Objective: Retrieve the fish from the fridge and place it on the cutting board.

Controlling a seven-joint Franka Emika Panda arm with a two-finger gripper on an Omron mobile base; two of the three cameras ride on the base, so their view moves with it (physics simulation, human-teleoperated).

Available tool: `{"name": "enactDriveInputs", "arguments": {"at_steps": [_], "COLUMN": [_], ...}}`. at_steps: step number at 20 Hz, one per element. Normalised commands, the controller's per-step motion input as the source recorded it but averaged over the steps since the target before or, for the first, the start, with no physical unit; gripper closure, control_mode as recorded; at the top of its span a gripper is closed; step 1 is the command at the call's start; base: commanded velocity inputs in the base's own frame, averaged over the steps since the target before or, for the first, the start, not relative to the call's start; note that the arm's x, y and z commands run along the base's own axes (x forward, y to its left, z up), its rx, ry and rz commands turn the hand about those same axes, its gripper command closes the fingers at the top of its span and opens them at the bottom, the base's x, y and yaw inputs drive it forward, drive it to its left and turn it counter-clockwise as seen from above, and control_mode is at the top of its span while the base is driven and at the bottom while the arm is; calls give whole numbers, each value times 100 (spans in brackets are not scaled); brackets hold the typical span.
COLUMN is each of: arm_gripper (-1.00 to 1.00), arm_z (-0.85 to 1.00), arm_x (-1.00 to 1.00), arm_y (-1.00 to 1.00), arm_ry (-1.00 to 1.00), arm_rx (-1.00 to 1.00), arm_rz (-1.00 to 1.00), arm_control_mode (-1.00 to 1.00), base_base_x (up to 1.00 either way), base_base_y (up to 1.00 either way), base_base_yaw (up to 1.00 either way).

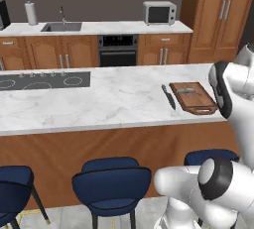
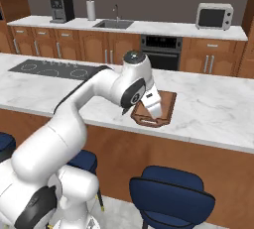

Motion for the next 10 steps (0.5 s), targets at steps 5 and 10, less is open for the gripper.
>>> {"name": "enactDriveInputs", "arguments": {"at_steps": [5,10], "arm_gripper": [-100,-100], "arm_z": [70,0], "arm_x": [-72,-100], "arm_y": [1,55], "arm_ry": [24,4], "arm_rx": [16,-6], "arm_rz": [22,22], "arm_control_mode": [-100,-100], "base_base_x": [0,0], "base_base_y": [0,0], "base_base_yaw": [0,0]}}
